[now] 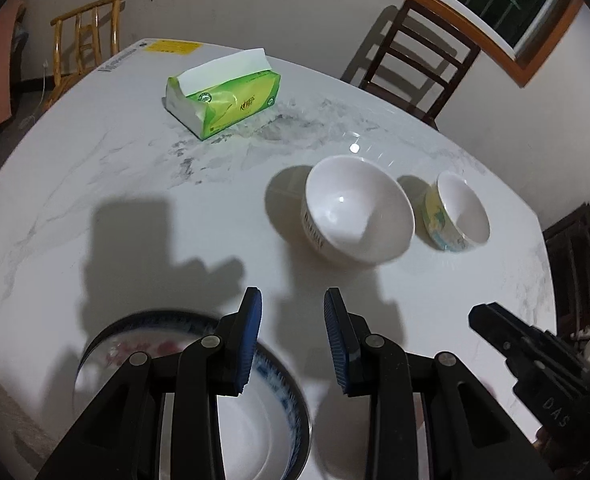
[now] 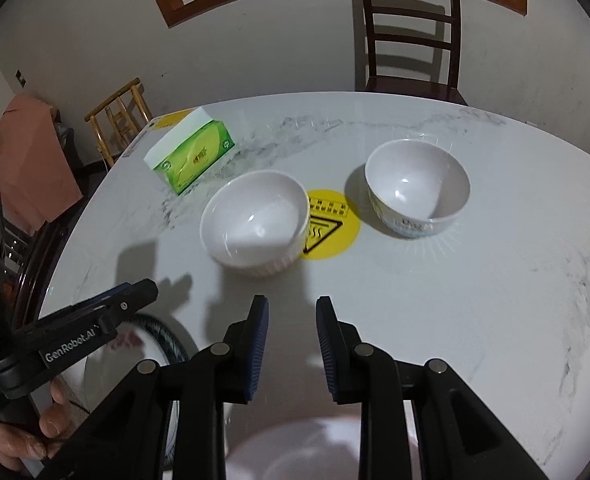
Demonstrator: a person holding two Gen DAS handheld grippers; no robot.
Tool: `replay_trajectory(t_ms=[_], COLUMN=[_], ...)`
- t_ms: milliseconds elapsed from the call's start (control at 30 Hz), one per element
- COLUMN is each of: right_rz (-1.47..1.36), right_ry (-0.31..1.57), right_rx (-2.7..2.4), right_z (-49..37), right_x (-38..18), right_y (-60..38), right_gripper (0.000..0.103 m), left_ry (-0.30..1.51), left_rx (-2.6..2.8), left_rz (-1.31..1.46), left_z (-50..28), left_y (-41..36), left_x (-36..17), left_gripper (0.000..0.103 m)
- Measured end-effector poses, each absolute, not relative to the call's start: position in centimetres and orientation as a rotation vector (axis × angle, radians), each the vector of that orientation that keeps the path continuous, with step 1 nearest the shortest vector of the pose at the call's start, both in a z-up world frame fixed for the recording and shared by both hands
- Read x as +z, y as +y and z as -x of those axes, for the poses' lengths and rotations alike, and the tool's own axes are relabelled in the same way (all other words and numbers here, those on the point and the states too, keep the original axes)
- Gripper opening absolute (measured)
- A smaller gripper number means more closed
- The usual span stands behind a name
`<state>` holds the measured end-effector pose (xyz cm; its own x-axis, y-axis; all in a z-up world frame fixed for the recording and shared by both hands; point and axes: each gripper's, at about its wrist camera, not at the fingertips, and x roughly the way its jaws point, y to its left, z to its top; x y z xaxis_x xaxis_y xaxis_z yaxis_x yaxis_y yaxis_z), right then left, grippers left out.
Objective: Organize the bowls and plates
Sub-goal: 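Move both grippers to the white ribbed bowl and close on its rim, then lift the white ribbed bowl with both grippers over the pink-rimmed bowl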
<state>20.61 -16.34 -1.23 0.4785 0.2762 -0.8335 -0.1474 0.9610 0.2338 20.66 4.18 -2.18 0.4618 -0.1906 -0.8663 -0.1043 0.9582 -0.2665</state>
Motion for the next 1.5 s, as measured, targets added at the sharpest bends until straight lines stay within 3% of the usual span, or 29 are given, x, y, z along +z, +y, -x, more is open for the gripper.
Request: replay_trajectory(t_ms=[800,900,1067,1500], right_rz=[-0.216,-0.209,-0.283,-0.297], right_ry=[1.182,1.187,1.21,1.216], right_rx=[0.192,0.197,0.205,0.224], right_z=[-31.4,-31.7,-32.1,-29.6], right_x=[-8.5,-8.9,-9.5,-8.4], right_y=[-14.0,-13.7,-14.1,-14.1], right_gripper=[0.025,0.024,0.017,0.016], left_ry=[1.152,1.158,1.175,1.175], left_rx=[-0.038,-0.043,-0.072,-0.069], left_rz=[0.318,0.316,0.3,0.267], left_z=[-29.9,-30.3,-30.4,-28.4], left_y=[3.0,2.8,2.4,2.3], left_x=[-7.0,-7.5,-8.2,-7.3], left_gripper=[0.029,0.026,0.014,0.013])
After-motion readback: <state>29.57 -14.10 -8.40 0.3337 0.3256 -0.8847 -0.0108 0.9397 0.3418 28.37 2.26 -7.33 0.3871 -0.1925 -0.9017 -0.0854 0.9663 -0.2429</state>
